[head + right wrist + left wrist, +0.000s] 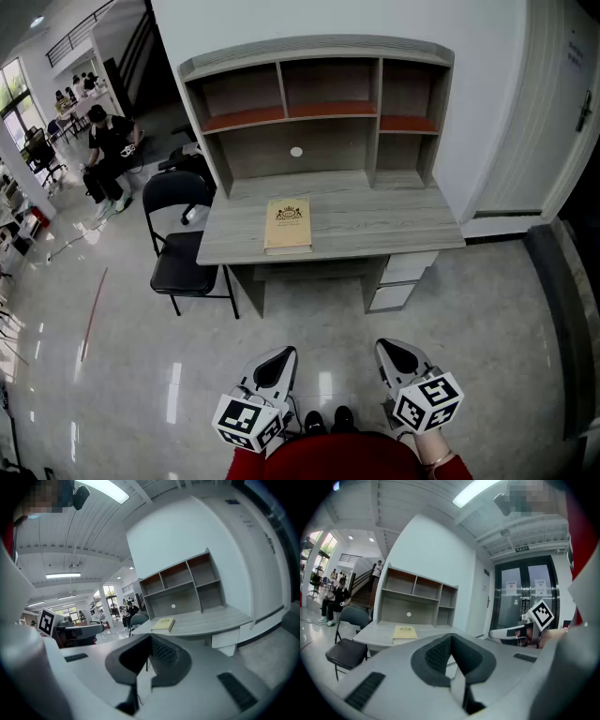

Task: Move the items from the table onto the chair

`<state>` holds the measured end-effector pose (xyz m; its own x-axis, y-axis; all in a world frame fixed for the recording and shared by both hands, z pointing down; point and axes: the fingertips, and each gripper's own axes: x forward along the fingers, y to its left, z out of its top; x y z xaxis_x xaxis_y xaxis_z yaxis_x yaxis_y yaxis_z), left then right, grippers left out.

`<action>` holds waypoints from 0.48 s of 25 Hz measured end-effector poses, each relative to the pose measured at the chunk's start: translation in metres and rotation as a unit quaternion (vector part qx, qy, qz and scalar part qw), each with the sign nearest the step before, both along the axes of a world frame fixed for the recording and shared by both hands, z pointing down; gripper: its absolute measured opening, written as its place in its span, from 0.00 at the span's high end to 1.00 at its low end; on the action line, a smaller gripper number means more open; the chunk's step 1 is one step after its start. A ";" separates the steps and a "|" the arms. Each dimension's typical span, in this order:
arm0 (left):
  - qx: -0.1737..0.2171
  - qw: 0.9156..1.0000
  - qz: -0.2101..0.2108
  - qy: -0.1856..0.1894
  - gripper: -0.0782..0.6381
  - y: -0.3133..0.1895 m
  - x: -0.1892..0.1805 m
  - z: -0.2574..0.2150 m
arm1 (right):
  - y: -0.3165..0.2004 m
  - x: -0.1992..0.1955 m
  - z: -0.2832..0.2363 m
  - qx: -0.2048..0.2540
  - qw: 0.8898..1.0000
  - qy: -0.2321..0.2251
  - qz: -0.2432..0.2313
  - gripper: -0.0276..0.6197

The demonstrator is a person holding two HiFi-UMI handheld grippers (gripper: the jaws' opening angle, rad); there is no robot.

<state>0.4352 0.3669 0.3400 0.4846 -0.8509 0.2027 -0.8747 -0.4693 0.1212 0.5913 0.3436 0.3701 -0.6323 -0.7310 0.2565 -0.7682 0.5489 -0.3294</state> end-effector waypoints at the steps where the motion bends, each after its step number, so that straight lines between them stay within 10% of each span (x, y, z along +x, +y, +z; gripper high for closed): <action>1: -0.001 1.000 -0.001 0.002 0.88 0.001 0.000 0.000 | 0.001 0.000 0.000 -0.001 1.000 0.001 -0.001 0.94; 12: -0.007 1.000 -0.011 0.004 0.88 0.001 -0.004 0.003 | 0.000 -0.003 0.004 -0.007 1.000 0.004 -0.013 0.94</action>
<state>0.4313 0.3681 0.3430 0.4670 -0.8589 0.2102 -0.8840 -0.4475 0.1353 0.5881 0.3434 0.3745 -0.6490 -0.7111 0.2706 -0.7563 0.5642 -0.3313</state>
